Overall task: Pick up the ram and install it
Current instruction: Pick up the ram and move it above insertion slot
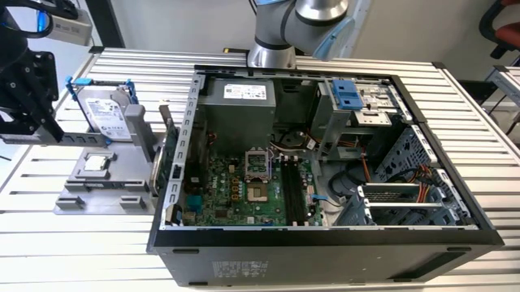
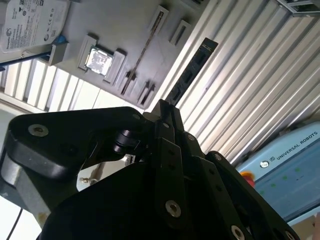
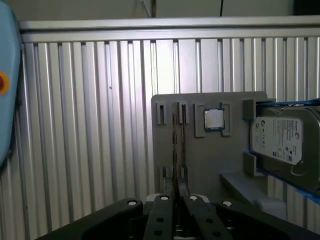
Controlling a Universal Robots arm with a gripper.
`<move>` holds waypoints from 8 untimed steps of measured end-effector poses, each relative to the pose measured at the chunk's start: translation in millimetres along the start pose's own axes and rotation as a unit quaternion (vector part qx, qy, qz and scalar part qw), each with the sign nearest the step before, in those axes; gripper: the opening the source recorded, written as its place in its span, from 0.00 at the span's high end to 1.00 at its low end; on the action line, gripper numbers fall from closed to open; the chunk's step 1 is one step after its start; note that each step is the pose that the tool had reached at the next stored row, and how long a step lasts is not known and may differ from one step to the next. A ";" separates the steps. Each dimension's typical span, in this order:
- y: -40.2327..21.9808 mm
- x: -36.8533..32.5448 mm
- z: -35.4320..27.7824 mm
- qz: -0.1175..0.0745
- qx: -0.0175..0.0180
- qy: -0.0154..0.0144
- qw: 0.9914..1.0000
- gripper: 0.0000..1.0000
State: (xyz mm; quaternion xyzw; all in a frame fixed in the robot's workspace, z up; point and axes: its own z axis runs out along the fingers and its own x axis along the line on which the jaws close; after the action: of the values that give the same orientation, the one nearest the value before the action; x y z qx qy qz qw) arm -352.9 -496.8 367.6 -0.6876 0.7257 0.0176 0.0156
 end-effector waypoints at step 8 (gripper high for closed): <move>0.1 -0.4 -8.7 0.000 0.000 0.000 1.000 1.00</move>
State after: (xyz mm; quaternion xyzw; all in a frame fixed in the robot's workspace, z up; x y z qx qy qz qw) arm -352.9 -496.8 376.3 -0.6876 0.7257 0.0176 0.0156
